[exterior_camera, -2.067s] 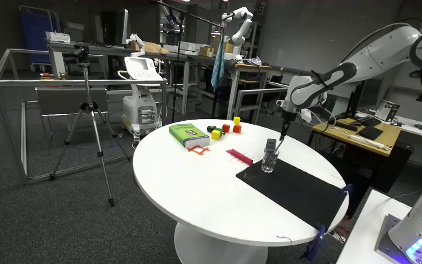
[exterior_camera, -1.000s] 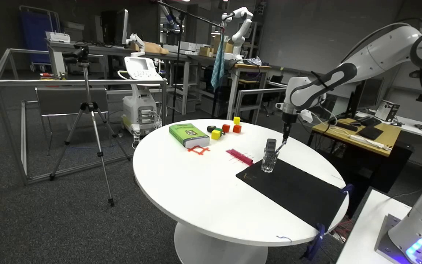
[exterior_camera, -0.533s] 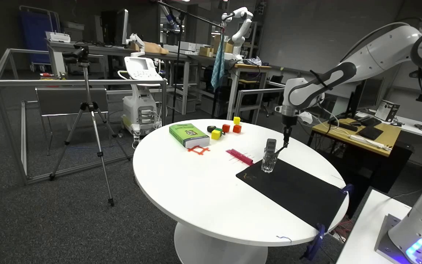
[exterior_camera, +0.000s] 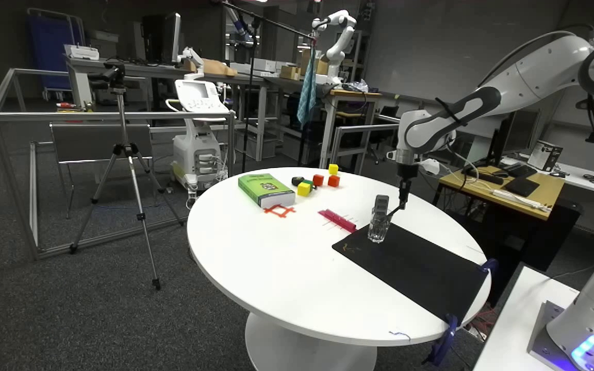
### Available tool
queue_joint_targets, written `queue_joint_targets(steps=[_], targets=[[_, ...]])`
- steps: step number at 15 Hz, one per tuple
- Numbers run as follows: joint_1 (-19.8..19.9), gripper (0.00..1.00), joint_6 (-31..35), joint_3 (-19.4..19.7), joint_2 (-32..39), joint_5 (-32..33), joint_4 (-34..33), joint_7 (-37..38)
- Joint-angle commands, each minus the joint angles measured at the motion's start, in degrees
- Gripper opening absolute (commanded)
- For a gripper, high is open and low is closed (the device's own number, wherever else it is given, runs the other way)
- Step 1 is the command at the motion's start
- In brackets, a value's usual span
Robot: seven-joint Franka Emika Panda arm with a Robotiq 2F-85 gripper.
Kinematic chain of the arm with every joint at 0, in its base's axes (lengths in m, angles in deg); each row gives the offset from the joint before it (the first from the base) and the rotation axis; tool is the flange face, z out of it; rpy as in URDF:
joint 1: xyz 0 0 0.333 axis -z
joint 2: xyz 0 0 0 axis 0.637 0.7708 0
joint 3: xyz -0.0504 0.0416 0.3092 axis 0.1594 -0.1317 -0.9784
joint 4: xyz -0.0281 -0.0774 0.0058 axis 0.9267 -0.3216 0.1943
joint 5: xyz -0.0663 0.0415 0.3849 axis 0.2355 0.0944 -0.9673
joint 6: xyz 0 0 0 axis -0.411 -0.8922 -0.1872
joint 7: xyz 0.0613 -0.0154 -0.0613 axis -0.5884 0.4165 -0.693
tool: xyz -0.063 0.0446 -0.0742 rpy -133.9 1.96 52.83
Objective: Put the scissors in the cup
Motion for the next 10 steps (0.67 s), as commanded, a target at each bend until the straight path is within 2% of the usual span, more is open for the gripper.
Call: queue_joint_targets(steps=[1, 10], targets=[[0.1, 1.0, -2.7, -0.5, -0.9, -3.7, -0.3, 2.0], [-0.3, 1.0, -1.6, -0.6, -0.9, -8.5, 0.1, 4.1]])
